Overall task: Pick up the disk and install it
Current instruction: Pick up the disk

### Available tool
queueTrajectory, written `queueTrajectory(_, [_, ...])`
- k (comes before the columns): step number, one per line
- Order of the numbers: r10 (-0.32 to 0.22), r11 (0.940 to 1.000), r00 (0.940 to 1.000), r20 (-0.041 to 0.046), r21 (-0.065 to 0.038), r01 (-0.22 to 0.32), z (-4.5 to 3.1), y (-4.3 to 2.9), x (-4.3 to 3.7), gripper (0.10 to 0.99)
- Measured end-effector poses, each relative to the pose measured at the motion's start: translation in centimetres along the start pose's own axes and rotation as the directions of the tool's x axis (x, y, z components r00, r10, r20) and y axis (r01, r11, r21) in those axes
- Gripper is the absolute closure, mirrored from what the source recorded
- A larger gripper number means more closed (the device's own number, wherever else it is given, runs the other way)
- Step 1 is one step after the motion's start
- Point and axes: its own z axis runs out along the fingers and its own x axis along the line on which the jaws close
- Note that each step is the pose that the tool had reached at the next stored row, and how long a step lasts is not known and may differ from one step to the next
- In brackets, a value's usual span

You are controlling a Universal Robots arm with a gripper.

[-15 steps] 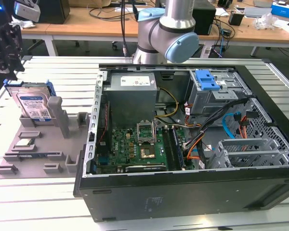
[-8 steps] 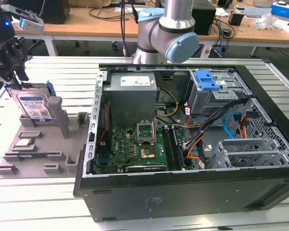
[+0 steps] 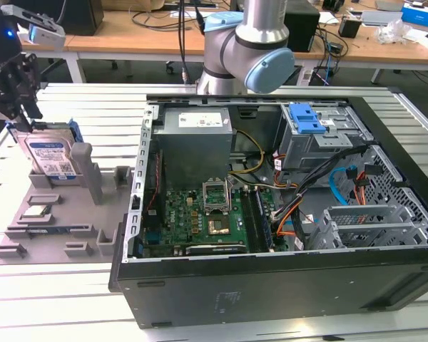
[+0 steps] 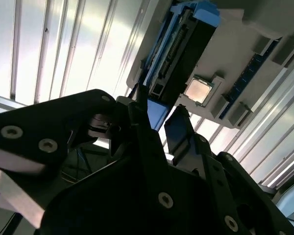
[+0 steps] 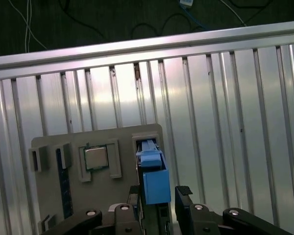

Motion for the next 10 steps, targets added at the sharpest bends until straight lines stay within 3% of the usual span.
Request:
queueTrajectory(6, [-0.096,0.9954,0.9953,-0.0065,-0.001,0.096,0.05,0.0,0.0,0.663])
queueTrajectory(10, [-0.104,0.9946,0.9945,-0.0069,-0.001,0.104,0.61,0.0,0.01,0.663])
